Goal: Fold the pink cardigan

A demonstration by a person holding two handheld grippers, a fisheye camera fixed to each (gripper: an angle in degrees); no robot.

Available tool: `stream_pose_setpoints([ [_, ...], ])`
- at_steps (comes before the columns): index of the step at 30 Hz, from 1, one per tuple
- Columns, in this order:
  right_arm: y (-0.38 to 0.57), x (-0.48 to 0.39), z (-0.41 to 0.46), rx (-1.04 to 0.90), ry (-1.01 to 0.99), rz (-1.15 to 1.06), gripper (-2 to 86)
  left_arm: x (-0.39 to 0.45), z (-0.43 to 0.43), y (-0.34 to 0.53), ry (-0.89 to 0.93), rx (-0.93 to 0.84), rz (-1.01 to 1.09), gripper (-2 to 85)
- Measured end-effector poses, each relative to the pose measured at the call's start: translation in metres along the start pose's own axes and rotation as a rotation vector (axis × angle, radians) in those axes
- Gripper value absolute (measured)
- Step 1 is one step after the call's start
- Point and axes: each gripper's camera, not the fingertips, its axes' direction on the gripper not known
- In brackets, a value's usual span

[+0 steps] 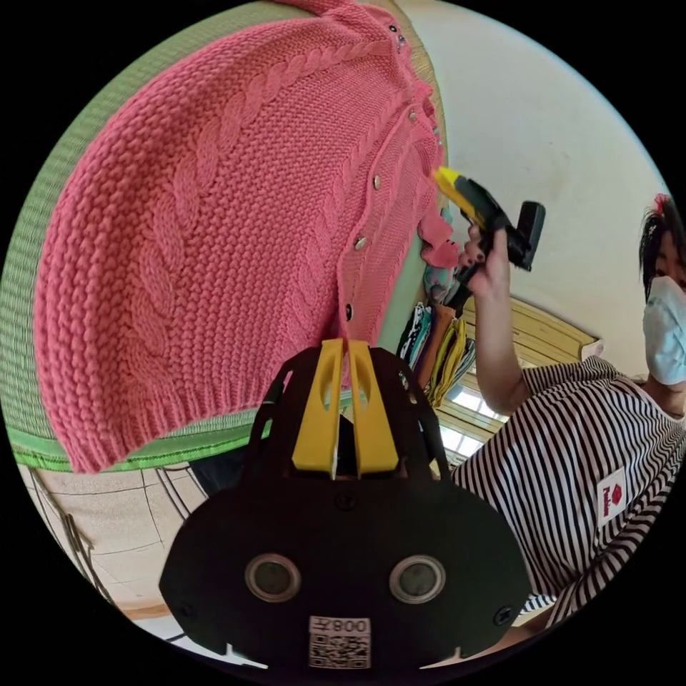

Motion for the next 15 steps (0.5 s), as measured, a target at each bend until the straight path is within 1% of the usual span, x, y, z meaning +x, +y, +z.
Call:
stream_pose_setpoints([
  [1, 0.022, -0.016, 0.024, -0.113, -0.006, -0.04, 8.1, -0.003, -0.001, 0.0, -0.001, 0.006, -0.013, 1.3],
  [2, 0.032, -0.024, 0.036, -0.165, -0.005, -0.061, 8.2, -0.006, -0.002, 0.0, -0.003, 0.014, -0.029, 1.3],
  [4, 0.067, -0.058, 0.076, -0.333, -0.027, -0.178, 8.7, -0.01, -0.003, -0.001, 0.009, 0.025, -0.051, 1.3],
  [5, 0.073, -0.066, 0.082, -0.356, -0.003, -0.214, 8.8, -0.012, -0.004, -0.002, 0.017, 0.026, -0.06, 1.3],
  [7, 0.087, -0.086, 0.106, -0.384, 0.149, -0.328, 8.9, -0.014, -0.004, -0.003, 0.011, 0.018, -0.075, 1.2],
  [9, 0.086, -0.087, 0.119, -0.384, 0.166, -0.351, 8.1, -0.015, -0.005, -0.003, 0.022, 0.014, -0.082, 1.3],
  [11, 0.082, -0.083, 0.133, -0.406, 0.179, -0.345, 5.3, -0.014, -0.007, -0.002, 0.036, 0.012, -0.096, 1.3],
  [12, 0.078, -0.08, 0.135, -0.409, 0.173, -0.346, 3.6, -0.012, -0.008, -0.002, 0.043, 0.012, -0.097, 1.4],
  [14, 0.074, -0.073, 0.124, -0.382, 0.093, -0.335, 1.5, -0.004, -0.013, 0.002, 0.078, 0.021, -0.096, 1.5],
  [15, 0.073, -0.066, 0.114, -0.379, -0.017, -0.335, 0.7, -0.002, -0.014, 0.003, 0.084, 0.023, -0.095, 1.6],
])
